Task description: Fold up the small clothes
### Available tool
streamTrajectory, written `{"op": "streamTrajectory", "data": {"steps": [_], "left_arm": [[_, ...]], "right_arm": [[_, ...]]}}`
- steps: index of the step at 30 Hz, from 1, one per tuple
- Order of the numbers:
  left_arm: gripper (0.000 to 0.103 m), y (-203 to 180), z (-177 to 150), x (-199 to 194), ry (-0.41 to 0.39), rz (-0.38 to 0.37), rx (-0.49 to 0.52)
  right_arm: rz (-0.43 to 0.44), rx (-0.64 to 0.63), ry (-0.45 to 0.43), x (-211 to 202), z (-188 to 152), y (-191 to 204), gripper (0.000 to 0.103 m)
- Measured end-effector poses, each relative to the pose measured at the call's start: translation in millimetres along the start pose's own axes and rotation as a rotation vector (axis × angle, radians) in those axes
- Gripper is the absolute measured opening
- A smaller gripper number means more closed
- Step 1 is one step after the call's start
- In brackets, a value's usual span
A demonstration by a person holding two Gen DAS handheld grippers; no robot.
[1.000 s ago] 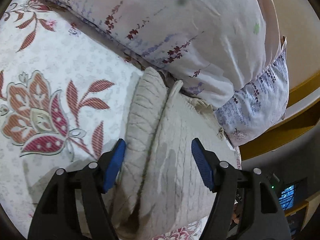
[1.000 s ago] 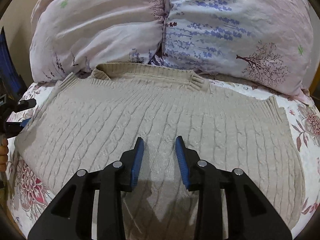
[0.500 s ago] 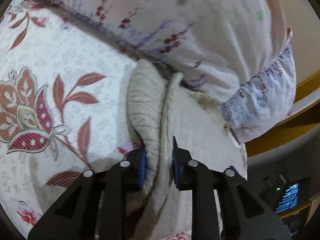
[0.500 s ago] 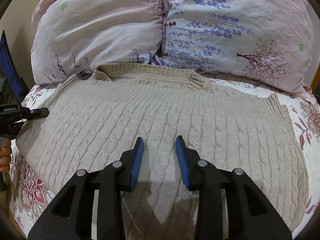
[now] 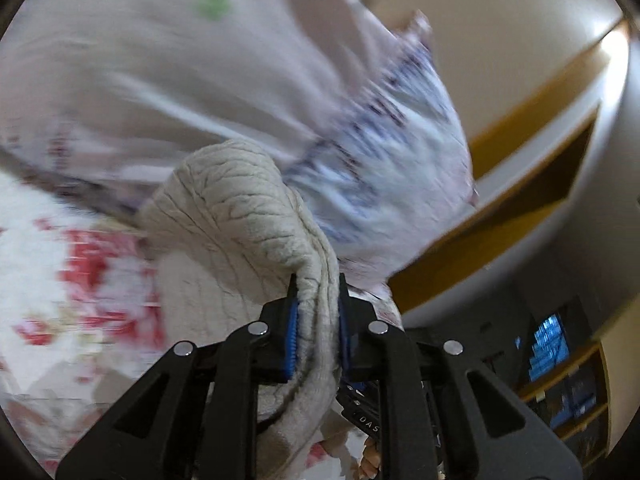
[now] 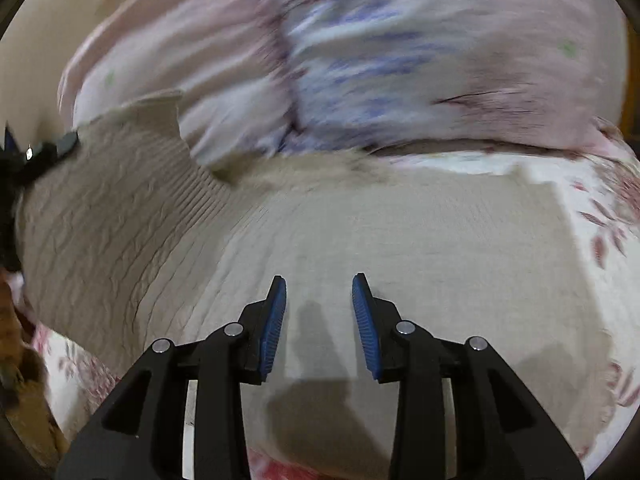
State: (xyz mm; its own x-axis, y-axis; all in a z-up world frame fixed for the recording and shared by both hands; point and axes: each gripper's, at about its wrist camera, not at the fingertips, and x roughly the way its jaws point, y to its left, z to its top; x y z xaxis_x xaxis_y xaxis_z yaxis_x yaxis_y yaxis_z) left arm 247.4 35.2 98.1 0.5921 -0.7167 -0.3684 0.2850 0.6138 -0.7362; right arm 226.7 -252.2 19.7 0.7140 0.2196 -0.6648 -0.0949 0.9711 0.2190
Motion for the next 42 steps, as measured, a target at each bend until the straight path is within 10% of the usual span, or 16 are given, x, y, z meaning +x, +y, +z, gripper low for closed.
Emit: {"op": "streamTrajectory", "data": {"steps": [13,15,16,20,27,36,42], "left_arm": [[0.018,-52,-93,170,0.307,-0.053,0.04],[0.034,-56,-100,175,0.351,-0.115,0.028],[0.055,-58,-99,170,0.35,-0.136,0.035],[0.078,-58,-82,124,0.248,-0.172,0.072],[0.079,9,-52,82,0.091,0.225,0.017],[0.078,40,-58,121,0.201,0.181,-0.032],[0.081,40,-58,116,0.199,0.136,-0.013]], "right_arm": [[-0.116,0.186,-0.065,-52,-18,-104,0.049],[-0.092,0.212,-0.07,-57,-18,-109,0.049],[-0.064,0.23,-0.076,-60,-15,-113,0.049],[0.121,0.319,-0.046,-60,-3,-123,0.049],[0.305,0.417,0.16,-16,14,-110,0.057],[0.328,0.457,0.25,29,21,-103,0.037],[0.271,0.341,0.088,14,33,-93,0.016]]}}
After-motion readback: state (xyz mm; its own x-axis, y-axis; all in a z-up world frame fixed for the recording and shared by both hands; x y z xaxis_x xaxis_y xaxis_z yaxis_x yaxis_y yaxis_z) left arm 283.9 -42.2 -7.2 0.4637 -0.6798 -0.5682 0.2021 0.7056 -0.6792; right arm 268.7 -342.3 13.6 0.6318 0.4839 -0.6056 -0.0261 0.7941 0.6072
